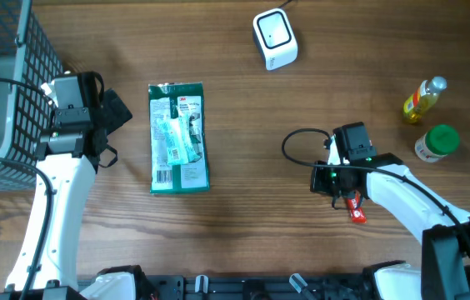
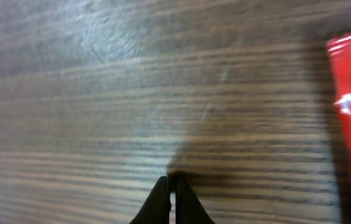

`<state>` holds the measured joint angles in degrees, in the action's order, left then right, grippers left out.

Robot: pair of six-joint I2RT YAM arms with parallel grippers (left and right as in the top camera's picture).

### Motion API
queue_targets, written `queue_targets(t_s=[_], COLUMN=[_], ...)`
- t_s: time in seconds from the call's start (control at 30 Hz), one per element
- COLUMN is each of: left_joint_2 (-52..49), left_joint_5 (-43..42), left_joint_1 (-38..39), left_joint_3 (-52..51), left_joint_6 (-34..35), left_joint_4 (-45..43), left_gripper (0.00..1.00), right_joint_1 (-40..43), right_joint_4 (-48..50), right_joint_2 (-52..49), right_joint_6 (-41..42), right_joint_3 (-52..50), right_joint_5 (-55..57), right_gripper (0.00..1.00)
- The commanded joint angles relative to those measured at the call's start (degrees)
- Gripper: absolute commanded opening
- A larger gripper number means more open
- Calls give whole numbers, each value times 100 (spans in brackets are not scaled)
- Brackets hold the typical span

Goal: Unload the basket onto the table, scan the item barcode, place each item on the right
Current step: 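Release the Nescafe stick and hold the right gripper above it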

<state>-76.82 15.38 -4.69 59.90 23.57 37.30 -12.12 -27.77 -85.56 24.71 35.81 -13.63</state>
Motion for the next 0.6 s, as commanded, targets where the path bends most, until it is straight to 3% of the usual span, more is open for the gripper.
queue_targets(t_s=[0.0,0.13,0.57], left_joint_2=[26,26,26], left_joint_5=[76,76,74], left_joint_1=[-35,-35,-35], left_joint_3=[48,48,48], left_joint_6=[-68,-68,-68], left_joint_4=[-2,-2,-2], left_gripper=[100,100,100], right_joint_1=[-7,-7,-7], right_joint_4=[9,39,199], right_joint_2=[-125,-125,-125], right_joint_6=[417,413,393], right_joint_3=[-199,-199,-199], right_joint_5=[1543,1878,1622], right_gripper=[7,8,51])
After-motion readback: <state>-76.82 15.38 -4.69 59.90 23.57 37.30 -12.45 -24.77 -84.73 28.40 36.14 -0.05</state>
